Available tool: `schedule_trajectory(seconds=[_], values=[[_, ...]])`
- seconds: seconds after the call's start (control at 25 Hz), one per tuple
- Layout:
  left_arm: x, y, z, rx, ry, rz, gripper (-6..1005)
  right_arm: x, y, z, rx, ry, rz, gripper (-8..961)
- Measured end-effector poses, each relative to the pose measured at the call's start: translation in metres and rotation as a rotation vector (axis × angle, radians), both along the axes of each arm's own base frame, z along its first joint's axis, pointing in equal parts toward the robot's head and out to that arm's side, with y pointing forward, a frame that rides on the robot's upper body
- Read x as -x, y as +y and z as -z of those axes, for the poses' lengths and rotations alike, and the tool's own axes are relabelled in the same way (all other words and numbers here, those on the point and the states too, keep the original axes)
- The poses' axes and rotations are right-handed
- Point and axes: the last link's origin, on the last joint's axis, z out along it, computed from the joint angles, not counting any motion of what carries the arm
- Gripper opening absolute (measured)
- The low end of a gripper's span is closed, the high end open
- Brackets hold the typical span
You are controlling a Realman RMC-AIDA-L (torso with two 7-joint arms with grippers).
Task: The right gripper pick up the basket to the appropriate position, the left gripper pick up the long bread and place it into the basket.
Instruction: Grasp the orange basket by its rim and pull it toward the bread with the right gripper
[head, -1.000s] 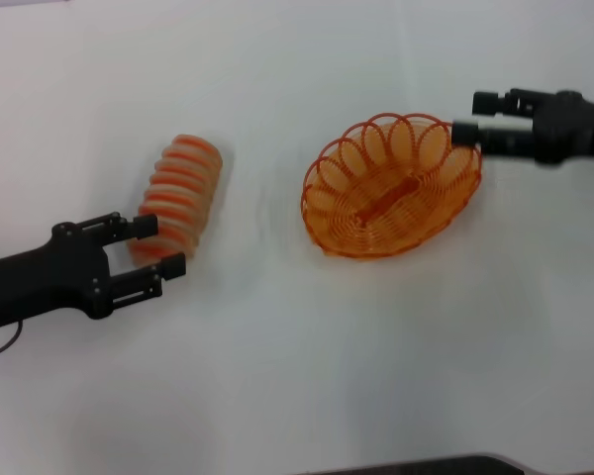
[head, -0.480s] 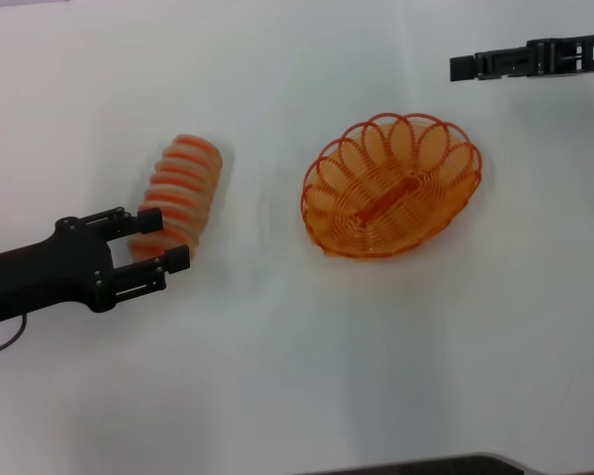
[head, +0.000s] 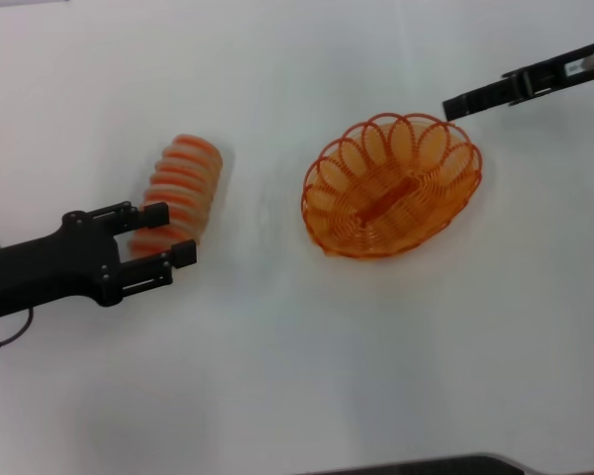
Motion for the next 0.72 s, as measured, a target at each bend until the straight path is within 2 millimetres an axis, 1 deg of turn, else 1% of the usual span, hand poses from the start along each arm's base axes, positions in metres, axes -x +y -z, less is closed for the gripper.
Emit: schedule_trajectory(seconds=[0.12, 0.4, 0.56, 0.72], values=[[-0.001, 0.000, 0.001, 0.001, 0.001, 0.001, 684, 0.003, 0.001, 0.007, 0.021, -0.033, -0.017, 795], [-0.002, 0.002, 0.001, 0.003, 0.003, 0.007, 686, -0.005, 0.003, 0.015, 0.029, -0.116, 0.001, 794], [-0.003, 0.003, 0.001, 0.003, 0.004, 0.009, 686, -0.005, 0.004, 0.022, 0.037, -0.138, -0.012, 787], [-0.004, 0.003, 0.002, 0.004, 0.004, 0.011, 687, -0.003, 0.003, 0.032, 0.052, -0.164, -0.035, 761]])
